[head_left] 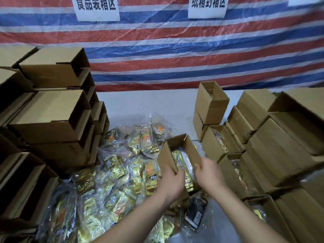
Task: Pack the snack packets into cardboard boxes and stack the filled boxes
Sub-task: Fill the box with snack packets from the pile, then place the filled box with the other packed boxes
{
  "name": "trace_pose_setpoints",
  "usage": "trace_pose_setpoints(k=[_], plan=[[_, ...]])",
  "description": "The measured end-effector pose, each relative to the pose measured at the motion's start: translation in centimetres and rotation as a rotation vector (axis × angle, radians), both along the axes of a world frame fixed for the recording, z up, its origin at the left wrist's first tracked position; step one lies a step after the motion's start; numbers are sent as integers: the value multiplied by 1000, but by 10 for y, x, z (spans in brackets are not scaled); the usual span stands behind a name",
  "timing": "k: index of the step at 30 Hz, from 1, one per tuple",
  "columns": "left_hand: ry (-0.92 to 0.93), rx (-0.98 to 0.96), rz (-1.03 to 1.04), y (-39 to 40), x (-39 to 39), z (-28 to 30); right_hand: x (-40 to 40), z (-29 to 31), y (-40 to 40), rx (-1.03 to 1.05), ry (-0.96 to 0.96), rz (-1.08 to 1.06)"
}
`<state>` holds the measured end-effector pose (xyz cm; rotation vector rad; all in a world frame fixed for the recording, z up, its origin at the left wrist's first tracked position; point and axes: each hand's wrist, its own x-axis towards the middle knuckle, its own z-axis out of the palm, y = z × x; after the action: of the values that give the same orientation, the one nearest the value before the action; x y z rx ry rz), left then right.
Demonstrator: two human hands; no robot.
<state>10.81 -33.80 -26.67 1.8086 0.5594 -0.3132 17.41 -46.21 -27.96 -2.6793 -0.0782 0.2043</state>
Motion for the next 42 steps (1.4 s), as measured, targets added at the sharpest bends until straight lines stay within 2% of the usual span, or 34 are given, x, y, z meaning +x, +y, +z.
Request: trace_pose_setpoints(k=[7,15,24,32,36,42], plan=[[-57,12,-78,-40,54,13,40,22,-40,-150,-50,-66],[-54,-97,-136,-87,141,29,106,44,-89,-109,-120,-185],[3,-236,-134,-120,219,18,165,51,-115,-58,-32,-219],[18,-306,-101,-128,250,6,197,57,-119,28,67,-215],[47,-338,-117,-132,259,-2,208,55,-121,-3,126,-204],[32,-363,-124,-135,269,-7,223,51,-122,-35,107,-230]])
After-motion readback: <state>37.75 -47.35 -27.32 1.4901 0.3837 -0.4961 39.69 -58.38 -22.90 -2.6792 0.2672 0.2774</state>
